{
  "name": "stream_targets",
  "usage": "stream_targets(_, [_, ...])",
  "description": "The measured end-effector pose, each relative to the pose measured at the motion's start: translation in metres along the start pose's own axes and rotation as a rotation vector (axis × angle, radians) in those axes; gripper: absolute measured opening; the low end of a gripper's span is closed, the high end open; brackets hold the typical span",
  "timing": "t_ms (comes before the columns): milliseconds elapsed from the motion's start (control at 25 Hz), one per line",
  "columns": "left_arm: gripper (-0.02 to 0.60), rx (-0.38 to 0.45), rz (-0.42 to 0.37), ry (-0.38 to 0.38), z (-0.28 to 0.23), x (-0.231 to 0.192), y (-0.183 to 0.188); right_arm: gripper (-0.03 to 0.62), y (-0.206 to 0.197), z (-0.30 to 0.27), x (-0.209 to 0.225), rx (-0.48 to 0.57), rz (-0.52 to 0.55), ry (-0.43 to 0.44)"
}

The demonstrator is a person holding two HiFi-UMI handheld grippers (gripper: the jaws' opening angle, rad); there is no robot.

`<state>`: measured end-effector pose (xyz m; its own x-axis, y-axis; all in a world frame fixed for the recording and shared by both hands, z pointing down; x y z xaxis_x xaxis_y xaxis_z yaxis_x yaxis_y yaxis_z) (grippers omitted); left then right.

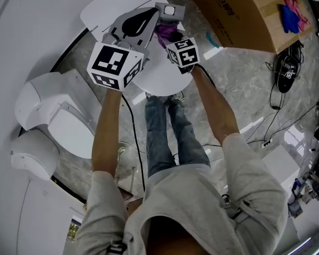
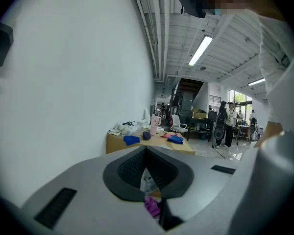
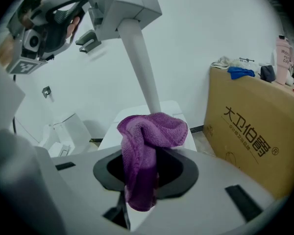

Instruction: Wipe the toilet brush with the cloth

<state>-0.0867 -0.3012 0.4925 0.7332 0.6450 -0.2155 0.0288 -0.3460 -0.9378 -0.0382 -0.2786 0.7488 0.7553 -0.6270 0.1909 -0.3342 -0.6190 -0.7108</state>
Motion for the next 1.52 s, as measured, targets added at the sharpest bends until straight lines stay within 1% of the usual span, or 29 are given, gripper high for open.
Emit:
stream_targets(200, [0.018, -0.006, 0.002, 0.011, 0.000, -0.002, 0.000, 0.123, -0.006, 0.030, -0.002, 0.056, -0.036, -0.016])
stream_targets(360, [0.020, -0.009, 0.005, 0.020, 0.000, -0.002, -0.001, 0.123, -0.001, 0.056, 0.002, 0.103, -0.027, -0.056])
stream_targets(600, [0.018, -0.020, -0.002, 0.023, 0.000, 0.000, 0.000, 0.123, 0.041, 0.085, 0.016, 0.214, -0.011, -0.119])
stream_targets(760, [0.018, -0.023, 0.006, 0.021, 0.000, 0.000, -0.001, 0.123, 0.065, 0.089, 0.018, 0.252, 0.006, -0.126])
stream_targets(880, [0.018, -0.020, 0.011, 0.025, 0.000, -0.001, 0.000, 0.123, 0.071, 0.086, 0.016, 0.256, -0.002, -0.124])
stream_targets(1120, [0.018, -0.011, 0.026, 0.021, 0.000, -0.004, 0.000, 0.123, 0.066, 0.075, 0.016, 0.240, -0.020, -0.124])
stream_targets(1520, [0.018, 0.001, 0.035, 0.008, 0.001, -0.001, 0.000, 0.123, 0.037, 0.046, 0.020, 0.144, -0.035, -0.122])
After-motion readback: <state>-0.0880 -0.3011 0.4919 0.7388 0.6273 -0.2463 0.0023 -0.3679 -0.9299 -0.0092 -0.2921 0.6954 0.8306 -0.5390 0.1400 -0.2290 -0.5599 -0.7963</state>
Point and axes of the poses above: the fingertips, and each gripper's own axes: z backward along the fingers, x to its right, y out of its top, the point moved 2 cm from there along z, backward along the fingers, and after that the axes turned 5 degrees about z, right-handed, at the moved point
